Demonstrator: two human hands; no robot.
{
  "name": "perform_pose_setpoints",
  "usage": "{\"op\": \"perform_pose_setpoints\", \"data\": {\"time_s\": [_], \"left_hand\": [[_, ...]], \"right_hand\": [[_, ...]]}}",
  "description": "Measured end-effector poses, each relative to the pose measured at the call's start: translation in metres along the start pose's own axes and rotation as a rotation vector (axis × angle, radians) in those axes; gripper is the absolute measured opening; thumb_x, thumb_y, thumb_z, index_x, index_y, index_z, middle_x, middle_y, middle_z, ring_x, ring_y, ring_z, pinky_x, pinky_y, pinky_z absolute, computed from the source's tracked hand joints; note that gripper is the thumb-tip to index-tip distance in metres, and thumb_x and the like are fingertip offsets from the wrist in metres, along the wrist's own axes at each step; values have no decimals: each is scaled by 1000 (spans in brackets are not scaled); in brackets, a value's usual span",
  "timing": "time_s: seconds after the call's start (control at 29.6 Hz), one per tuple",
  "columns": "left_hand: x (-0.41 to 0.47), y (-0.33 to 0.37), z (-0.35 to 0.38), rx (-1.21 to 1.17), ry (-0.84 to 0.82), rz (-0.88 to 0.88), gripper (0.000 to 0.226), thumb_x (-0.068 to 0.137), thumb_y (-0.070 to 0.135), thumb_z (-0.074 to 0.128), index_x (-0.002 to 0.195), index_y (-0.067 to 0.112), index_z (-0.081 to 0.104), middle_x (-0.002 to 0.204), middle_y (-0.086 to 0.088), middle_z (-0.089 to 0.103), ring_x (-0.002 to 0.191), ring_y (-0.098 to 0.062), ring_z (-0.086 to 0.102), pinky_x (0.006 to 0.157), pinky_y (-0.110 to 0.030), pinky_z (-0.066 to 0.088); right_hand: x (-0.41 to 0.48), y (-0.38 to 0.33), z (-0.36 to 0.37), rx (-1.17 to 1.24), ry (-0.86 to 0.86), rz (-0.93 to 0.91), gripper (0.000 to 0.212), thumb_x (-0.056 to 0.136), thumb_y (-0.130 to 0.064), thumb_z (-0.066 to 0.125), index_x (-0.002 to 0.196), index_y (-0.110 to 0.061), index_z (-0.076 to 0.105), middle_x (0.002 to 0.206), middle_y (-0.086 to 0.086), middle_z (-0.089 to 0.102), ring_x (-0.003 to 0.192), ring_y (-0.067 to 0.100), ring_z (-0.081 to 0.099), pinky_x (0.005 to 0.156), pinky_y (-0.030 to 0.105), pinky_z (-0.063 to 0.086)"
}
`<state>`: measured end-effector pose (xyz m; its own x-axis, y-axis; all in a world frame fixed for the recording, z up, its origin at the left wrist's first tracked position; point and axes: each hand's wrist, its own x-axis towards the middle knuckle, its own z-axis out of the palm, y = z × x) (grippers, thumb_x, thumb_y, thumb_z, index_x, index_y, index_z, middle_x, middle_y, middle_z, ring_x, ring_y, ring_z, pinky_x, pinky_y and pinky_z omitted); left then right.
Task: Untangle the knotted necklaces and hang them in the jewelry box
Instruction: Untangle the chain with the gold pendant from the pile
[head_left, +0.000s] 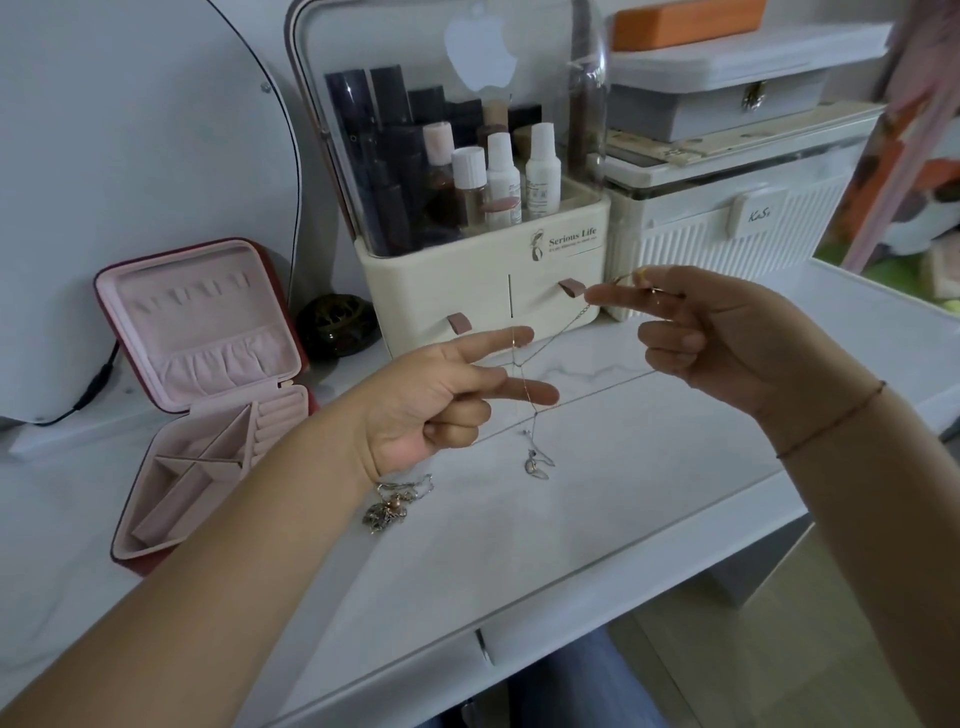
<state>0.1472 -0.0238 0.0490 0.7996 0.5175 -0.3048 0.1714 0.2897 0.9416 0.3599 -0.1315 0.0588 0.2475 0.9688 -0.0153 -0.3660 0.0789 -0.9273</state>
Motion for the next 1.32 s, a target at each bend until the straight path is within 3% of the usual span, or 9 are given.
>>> {"op": "perform_pose_setpoints", "data": {"time_s": [0.37,0.51,0.64,0.74,0.88,0.95,1.01,1.18,1.32], "left_hand": [[-9,16,6,84,40,32,39,98,1,37,129,18,53,109,-14,70,36,-1,15,32,-13,14],[-4,12,7,144,131,-9,38,98,-1,38,128,16,55,113,-12,68,36,-2,17,31,-12,16],[1,8,6,212,185,-117,38,94,-9,37,125,8,52,118,-19,65,35,-4,19,31,-14,17],[3,6,-3,361,241,-158,36,90,-9,43,122,5,51,103,-18,66,38,-7,27,34,-16,26],[-1,2,-20,539,331,-156,33,84,-6,55,114,9,55,64,-2,54,41,-8,39,45,-20,42],[-7,3,-26,566,330,-176,30,83,-6,58,109,9,57,56,1,48,43,-7,40,48,-20,44],[-13,5,-32,494,332,-177,28,84,-6,57,108,8,59,58,2,55,44,-7,41,49,-20,44],[-29,7,-43,-57,369,-65,29,87,-12,44,107,5,57,73,-6,63,46,-6,45,46,-17,46],[-41,7,-43,-118,350,-43,35,86,-14,44,114,1,58,90,-10,60,58,-10,55,52,-21,52]], "right_hand": [[-5,22,-5,40,61,41,14,93,-14,47,80,-15,52,106,13,69,41,7,34,41,17,35],[-6,19,2,38,-22,-1,7,86,-17,53,85,-11,58,96,11,70,62,13,61,60,24,55],[-6,16,20,5,-133,-33,16,85,-18,55,95,-6,59,98,14,68,75,18,66,71,30,57],[-4,18,34,15,-134,-52,15,92,-14,51,102,-4,56,98,15,68,75,19,65,69,30,56],[2,28,48,94,-96,-8,5,94,-10,50,91,-8,53,95,16,66,69,18,64,64,29,55],[5,35,53,117,-63,19,7,94,-9,50,89,-7,54,95,17,66,68,18,64,64,29,56],[8,43,60,117,-44,38,7,93,-8,50,95,-3,55,94,18,67,70,20,65,66,30,56],[14,60,78,39,-39,79,9,94,-10,51,92,-5,58,94,15,70,81,21,65,76,31,55],[19,66,91,-214,-5,53,10,92,-19,56,86,-15,63,96,3,72,87,12,60,83,28,45]]}}
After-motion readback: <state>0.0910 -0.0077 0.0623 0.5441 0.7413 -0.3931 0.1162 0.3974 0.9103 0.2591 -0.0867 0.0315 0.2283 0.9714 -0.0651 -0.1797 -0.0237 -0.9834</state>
